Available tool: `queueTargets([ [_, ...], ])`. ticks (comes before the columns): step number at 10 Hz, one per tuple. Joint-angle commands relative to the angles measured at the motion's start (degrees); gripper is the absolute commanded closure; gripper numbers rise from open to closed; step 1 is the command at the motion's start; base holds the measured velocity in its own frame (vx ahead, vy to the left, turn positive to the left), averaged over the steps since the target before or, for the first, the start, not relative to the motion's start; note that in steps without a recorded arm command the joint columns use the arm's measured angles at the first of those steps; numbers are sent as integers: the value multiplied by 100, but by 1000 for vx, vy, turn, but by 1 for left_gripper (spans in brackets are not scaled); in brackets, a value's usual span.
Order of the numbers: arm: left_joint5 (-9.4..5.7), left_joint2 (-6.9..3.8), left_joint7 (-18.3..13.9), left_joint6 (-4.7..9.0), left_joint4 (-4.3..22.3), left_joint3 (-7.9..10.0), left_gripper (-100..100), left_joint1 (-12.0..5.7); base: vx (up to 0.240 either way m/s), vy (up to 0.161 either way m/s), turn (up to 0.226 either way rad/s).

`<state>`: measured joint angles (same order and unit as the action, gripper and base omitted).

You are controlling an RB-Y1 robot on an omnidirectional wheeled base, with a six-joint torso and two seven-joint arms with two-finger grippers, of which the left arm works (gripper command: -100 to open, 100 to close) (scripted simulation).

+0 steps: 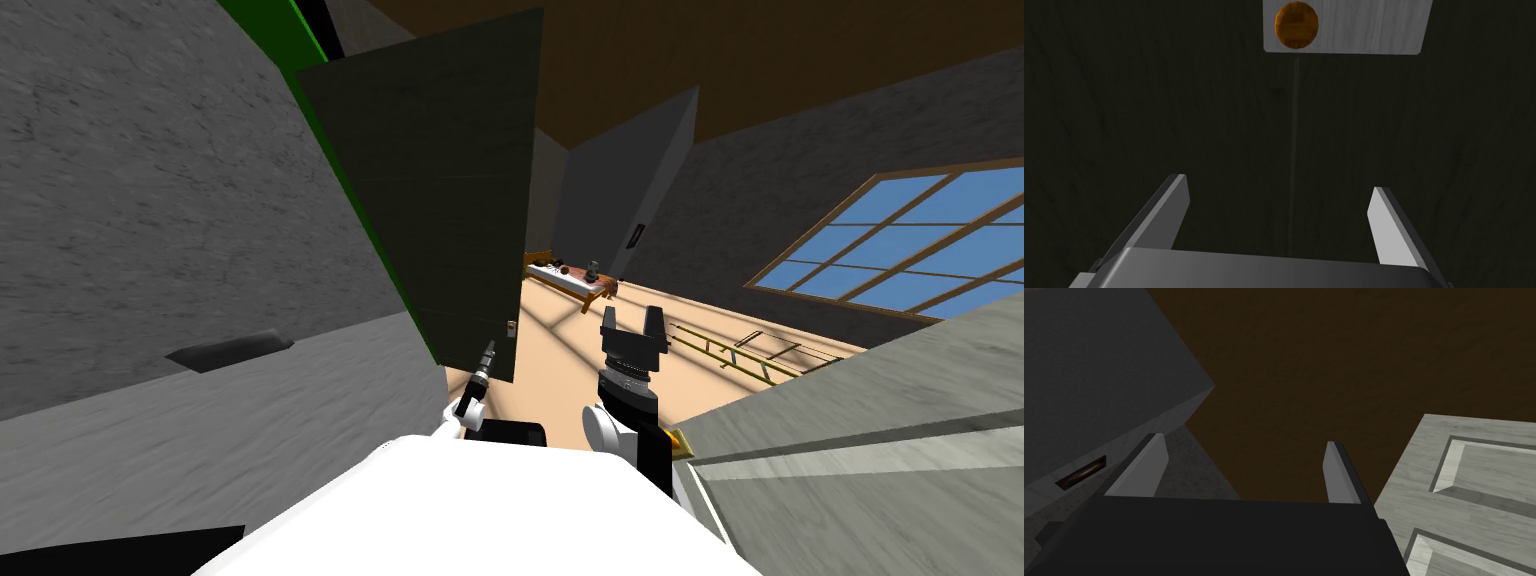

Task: Push the door open

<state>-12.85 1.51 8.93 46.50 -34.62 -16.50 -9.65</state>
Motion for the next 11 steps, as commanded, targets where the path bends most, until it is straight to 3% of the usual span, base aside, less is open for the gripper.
queueTargets([
  [1,-1,-80,5,-28,-40,6,-100,7,130,161,-10],
  [5,-7,-416,23,-18,-17,48,-100,-15,188,87,-15],
  [6,-9,-434,28,-15,-10,61,-100,-22,233,-27,-25],
  [8,-13,-367,38,-10,4,86,-100,-35,188,-126,-23],
  [11,-17,-82,50,-3,20,117,-100,-50,108,-176,0],
])
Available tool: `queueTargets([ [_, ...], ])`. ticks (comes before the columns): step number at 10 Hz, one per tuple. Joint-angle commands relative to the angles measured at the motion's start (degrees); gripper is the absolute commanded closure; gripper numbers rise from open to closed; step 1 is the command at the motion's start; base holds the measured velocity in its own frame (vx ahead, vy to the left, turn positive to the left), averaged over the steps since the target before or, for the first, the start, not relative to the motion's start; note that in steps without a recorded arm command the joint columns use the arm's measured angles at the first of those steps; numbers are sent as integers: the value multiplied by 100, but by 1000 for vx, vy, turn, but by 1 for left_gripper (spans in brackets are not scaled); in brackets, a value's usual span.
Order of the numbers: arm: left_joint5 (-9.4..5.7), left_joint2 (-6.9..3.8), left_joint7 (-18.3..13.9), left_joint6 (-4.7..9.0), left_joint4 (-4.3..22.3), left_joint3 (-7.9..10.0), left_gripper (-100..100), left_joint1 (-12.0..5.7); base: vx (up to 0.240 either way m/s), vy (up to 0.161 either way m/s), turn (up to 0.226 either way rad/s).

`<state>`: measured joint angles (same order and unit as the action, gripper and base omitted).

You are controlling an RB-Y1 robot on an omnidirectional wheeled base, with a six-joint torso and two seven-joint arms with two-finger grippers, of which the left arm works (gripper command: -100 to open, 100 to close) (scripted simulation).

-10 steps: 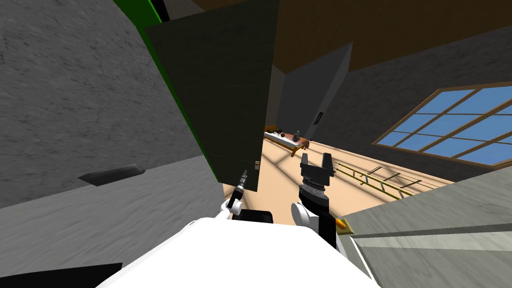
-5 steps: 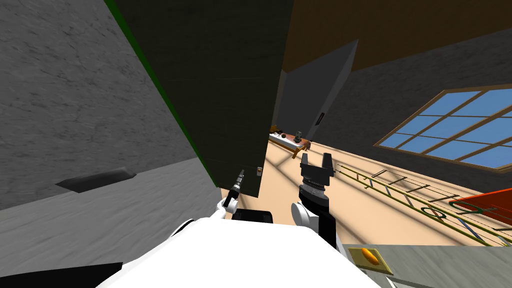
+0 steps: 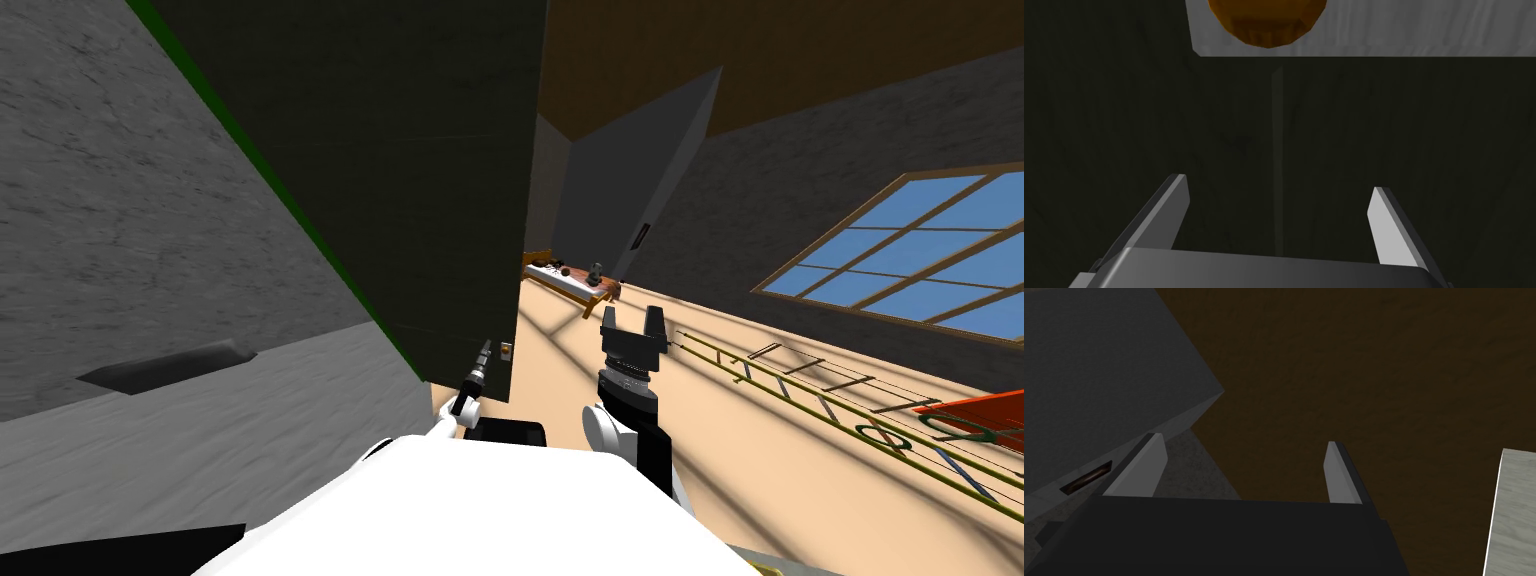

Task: Push the door open

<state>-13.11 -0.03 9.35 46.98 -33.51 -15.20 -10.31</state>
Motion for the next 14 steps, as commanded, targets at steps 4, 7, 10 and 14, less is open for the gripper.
queueTargets([
  [4,7,214,22,-32,-93,0,100,23,-9,-140,-17],
  [7,7,214,22,-32,-93,0,100,23,1,27,-21],
  [10,-16,125,42,-51,-79,31,100,32,32,8,0],
  [14,34,-90,-18,46,153,152,-100,-80,103,25,48],
])
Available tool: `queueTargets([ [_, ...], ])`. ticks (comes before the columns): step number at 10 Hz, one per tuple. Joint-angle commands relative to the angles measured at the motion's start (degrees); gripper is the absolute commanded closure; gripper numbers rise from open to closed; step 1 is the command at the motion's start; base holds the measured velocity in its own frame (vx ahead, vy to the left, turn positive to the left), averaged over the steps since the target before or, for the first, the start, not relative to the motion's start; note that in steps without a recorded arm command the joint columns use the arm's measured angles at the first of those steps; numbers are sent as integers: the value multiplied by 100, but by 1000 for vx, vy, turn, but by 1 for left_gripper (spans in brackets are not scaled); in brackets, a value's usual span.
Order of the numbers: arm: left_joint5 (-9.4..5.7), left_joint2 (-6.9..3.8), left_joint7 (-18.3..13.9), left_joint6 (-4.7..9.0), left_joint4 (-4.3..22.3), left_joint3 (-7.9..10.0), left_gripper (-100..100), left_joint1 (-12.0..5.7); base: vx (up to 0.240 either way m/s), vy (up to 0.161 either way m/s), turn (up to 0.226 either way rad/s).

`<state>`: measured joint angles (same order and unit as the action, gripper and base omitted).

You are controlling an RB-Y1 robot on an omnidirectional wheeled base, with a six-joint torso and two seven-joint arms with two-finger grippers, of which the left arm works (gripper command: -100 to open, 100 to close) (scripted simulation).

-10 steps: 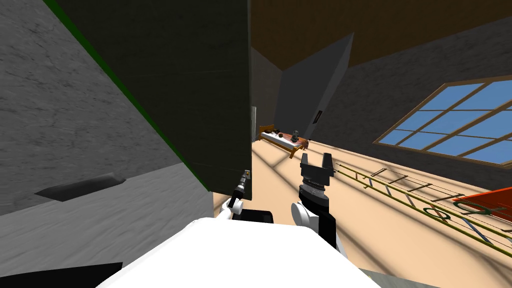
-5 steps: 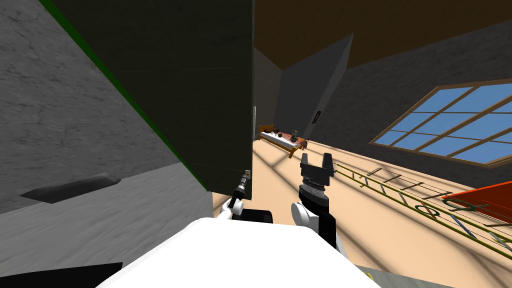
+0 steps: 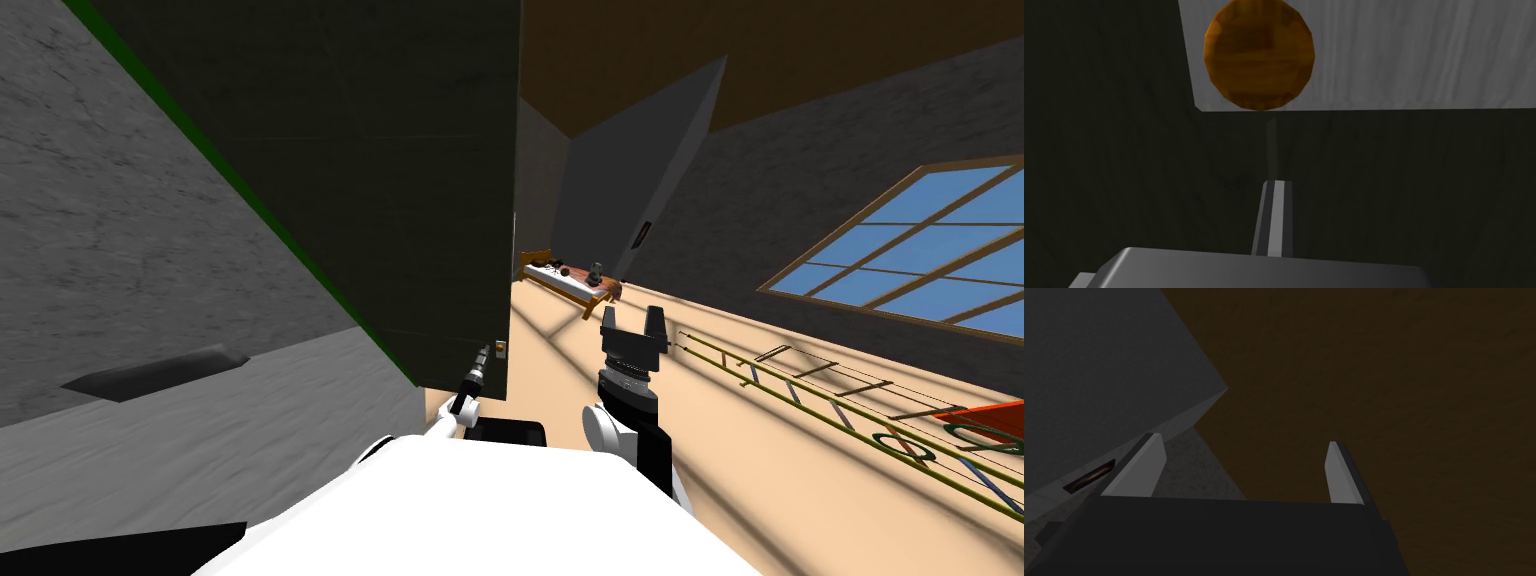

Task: Push the door open

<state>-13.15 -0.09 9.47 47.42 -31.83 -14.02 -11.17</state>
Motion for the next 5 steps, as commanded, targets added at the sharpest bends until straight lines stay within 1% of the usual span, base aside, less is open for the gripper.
queueTargets([
  [1,90,-170,-60,9,11,86,-100,-15,28,166,39],
  [2,174,-281,-108,20,53,168,-100,-48,54,185,32],
  [3,247,-356,-150,30,89,240,-100,-77,50,194,32],
  [4,247,-356,-150,30,-6,240,-100,-77,29,138,23],
  [5,247,-356,-150,30,89,240,-100,-77,11,46,-4],
])
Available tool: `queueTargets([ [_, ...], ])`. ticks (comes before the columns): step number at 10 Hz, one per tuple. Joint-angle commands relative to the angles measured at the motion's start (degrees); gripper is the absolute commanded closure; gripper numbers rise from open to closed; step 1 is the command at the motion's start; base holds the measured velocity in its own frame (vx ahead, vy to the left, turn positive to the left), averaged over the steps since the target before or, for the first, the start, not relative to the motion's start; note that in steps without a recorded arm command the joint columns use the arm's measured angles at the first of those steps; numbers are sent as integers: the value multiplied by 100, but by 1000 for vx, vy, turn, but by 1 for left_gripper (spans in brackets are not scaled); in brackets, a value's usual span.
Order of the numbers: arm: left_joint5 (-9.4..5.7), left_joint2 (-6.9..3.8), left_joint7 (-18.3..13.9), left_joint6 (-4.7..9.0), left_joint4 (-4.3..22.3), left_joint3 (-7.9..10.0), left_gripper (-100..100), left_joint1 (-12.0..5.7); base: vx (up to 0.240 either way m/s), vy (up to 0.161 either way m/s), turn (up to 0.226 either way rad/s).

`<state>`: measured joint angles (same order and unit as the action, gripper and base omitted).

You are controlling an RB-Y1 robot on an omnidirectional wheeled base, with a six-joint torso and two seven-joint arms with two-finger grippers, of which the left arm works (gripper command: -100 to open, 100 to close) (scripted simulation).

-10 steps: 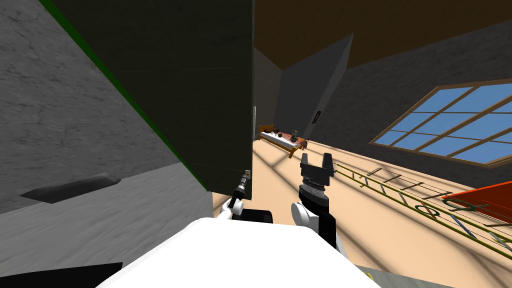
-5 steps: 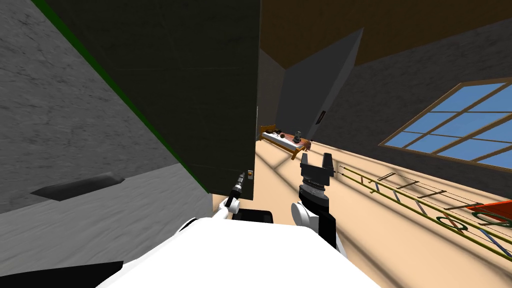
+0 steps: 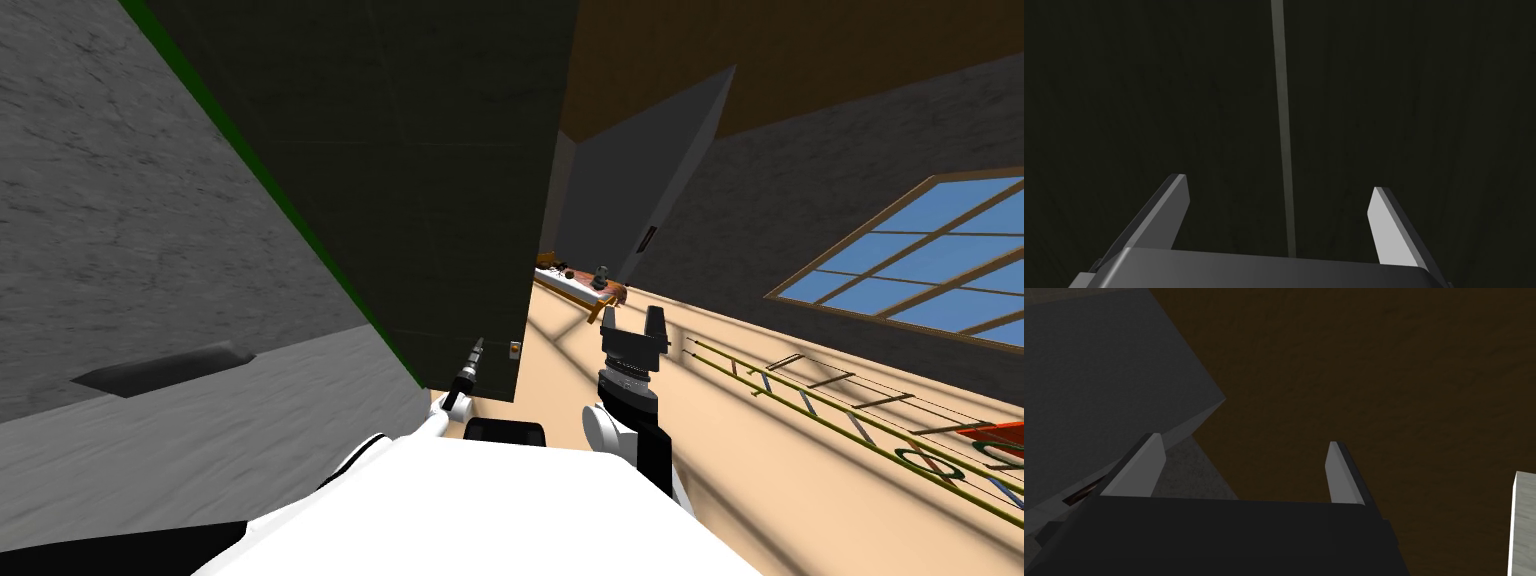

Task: Push the door open

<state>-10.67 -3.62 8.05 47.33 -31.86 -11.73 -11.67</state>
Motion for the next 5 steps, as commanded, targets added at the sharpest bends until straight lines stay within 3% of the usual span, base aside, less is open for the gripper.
queueTargets([
  [1,136,-102,-86,56,160,145,-100,-81,21,96,69],
  [3,299,-166,-180,78,241,305,-100,-146,43,136,36],
  [5,486,-160,-287,103,333,489,-100,-220,10,144,56],
])
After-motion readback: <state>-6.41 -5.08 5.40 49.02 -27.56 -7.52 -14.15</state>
